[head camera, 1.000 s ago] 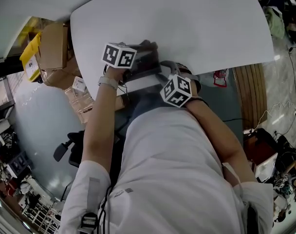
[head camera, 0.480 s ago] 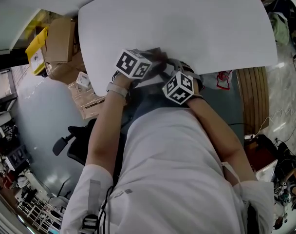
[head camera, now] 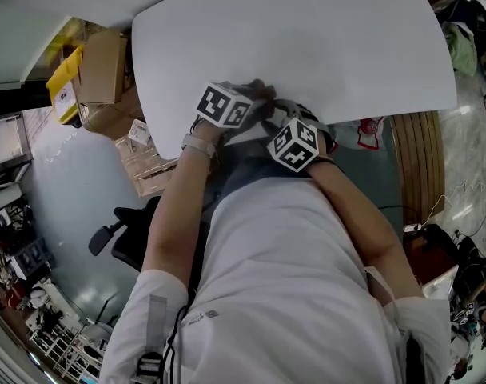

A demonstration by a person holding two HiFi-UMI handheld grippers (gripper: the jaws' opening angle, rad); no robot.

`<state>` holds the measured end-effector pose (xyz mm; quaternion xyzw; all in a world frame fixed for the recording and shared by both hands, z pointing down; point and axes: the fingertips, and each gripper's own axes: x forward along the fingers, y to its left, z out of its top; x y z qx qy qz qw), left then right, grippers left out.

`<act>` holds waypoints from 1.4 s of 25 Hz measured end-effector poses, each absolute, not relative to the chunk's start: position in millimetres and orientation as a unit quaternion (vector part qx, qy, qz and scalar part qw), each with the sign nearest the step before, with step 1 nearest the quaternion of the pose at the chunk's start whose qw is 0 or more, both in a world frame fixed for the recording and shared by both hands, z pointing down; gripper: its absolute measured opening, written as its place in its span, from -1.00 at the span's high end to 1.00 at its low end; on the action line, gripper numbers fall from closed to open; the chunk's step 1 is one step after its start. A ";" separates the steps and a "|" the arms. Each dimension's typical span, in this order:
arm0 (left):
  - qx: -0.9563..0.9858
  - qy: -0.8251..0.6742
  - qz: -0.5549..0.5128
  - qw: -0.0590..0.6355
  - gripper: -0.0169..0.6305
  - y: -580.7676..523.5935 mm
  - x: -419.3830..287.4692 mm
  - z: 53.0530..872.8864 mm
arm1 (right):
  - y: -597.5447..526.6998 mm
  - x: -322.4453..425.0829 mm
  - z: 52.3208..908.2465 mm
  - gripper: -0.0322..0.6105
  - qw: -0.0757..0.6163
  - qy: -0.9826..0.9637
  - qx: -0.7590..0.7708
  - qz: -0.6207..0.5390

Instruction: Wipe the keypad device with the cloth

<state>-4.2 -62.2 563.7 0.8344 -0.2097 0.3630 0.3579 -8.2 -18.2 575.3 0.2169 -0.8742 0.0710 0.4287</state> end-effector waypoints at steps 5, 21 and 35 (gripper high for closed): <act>0.829 -0.226 0.364 0.361 0.61 -68.9 -5.7 572.3 | -15.9 -7.0 575.9 0.31 0.428 -0.874 0.217 0.075; 0.798 -0.258 0.384 0.387 0.61 -99.1 -14.1 607.3 | -16.0 -8.6 576.7 0.31 0.423 -0.873 0.230 0.079; 0.776 -0.243 0.380 0.440 0.62 -117.1 -17.5 627.1 | -17.8 -9.8 579.1 0.31 0.423 -0.872 0.230 0.093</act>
